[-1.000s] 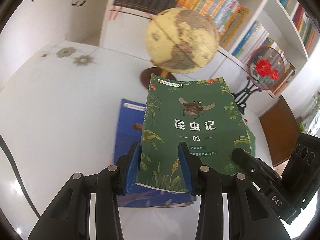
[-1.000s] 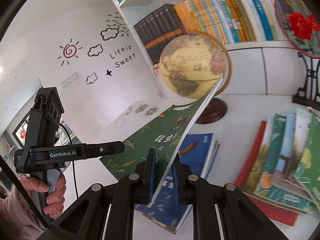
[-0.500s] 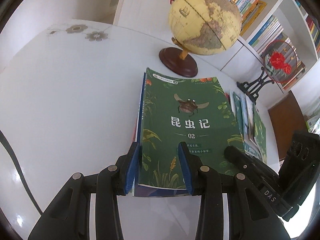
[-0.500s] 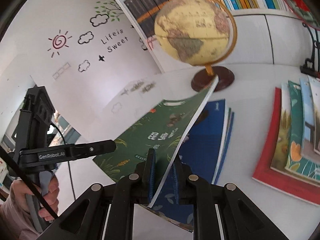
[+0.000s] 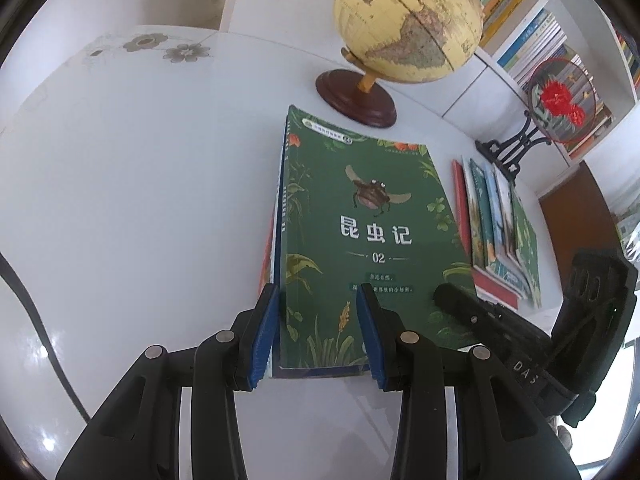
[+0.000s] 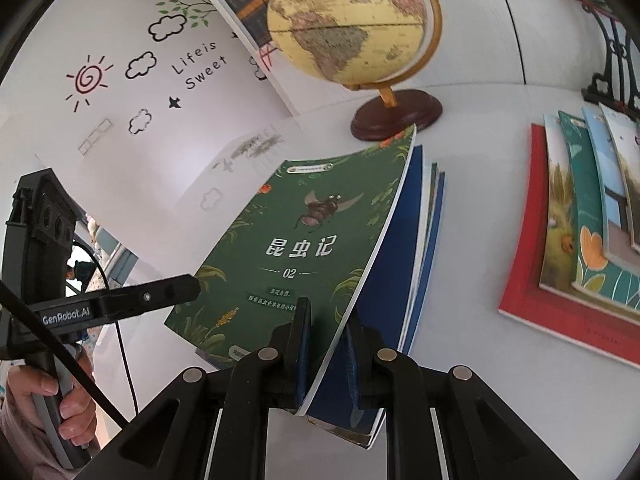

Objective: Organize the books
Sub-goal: 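Carry the beetle-cover green book over onto the blue book, then lower the beetle-cover book onto the blue book and open the grippers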

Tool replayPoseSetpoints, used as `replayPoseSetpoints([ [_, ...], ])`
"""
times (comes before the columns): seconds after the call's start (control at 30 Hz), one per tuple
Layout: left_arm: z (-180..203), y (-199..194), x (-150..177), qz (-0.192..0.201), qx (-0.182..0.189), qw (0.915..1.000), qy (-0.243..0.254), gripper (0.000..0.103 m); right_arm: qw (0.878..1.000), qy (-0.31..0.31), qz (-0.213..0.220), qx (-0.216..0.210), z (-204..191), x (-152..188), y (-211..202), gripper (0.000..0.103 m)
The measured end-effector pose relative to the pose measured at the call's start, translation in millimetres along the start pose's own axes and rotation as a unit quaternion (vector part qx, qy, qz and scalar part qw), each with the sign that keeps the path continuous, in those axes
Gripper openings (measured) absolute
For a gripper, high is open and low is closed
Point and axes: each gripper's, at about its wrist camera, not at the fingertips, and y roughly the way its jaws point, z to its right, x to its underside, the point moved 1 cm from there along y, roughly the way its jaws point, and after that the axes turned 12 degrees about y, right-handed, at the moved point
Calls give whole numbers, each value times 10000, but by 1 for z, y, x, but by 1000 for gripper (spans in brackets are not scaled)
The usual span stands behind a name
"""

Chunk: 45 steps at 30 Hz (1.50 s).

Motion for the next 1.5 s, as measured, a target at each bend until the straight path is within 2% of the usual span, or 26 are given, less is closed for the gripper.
replayPoseSetpoints([
  [0.1,2,0,2,12,156,9999,-4,35,10000,79,-15,7,3,0,1,16],
  [0.2,6,3,1,-59,70,10000,10,38,9998,142,-79,-128,2,1,4,17],
  [0.3,6,7,0,-177,51,9998,-45,38,9997,240,-104,34,5,3,7,23],
  [0.4,6,10,-1,-275,-38,9996,-78,39,9988,487,-80,-33,13,3,3,24],
  [0.47,7,11,-3,-333,-126,9994,-47,42,9984,570,-60,-15,19,2,-1,31],
  [0.53,10,13,-4,-406,-236,9989,20,46,9984,573,7,0,21,-1,-6,57],
  [0.63,16,13,-9,-426,-375,9983,122,67,9984,525,218,48,24,-3,-17,58],
  [0.73,23,8,-15,-232,-418,9988,110,74,9980,571,243,70,28,-5,-24,58],
  [0.97,55,10,-35,-29,-432,9987,287,75,9960,-68,652,602,26,-13,-59,58],
  [1.17,101,19,-56,124,-483,9967,643,75,9900,-263,944,1017,49,-22,-95,61],
  [1.33,145,35,-71,172,-388,9942,984,75,9864,-58,1056,1256,83,-28,-118,62],
  [1.5,200,60,-85,175,-312,9894,1407,75,9815,667,1236,1298,139,-36,-148,62],
])
